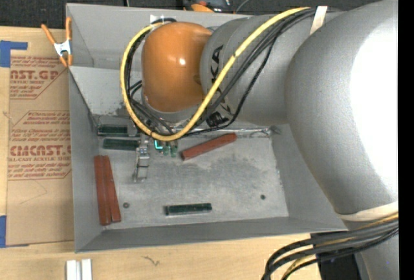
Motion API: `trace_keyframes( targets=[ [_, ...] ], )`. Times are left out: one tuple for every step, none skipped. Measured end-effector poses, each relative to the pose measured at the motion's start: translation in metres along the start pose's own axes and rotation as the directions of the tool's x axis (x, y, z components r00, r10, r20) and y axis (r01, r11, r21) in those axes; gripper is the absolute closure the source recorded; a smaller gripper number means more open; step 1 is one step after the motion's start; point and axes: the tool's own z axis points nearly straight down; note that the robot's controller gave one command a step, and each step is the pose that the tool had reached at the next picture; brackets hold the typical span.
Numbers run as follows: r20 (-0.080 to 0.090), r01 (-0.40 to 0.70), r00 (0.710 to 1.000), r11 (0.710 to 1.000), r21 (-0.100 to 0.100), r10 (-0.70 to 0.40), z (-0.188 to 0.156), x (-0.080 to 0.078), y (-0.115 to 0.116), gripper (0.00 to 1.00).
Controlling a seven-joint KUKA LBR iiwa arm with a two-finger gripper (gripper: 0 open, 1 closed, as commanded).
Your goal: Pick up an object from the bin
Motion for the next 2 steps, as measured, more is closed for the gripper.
trace_keyframes(
  targets=[
    [0.004,0.021,1.0,1.0,0.001,-0.021,0.086,-0.017,-0.02,0.0],
    [0.01,-0.019,1.0,1.0,0.0,0.019,0.084,-0.028,-0.069,0.0]
  ],
)
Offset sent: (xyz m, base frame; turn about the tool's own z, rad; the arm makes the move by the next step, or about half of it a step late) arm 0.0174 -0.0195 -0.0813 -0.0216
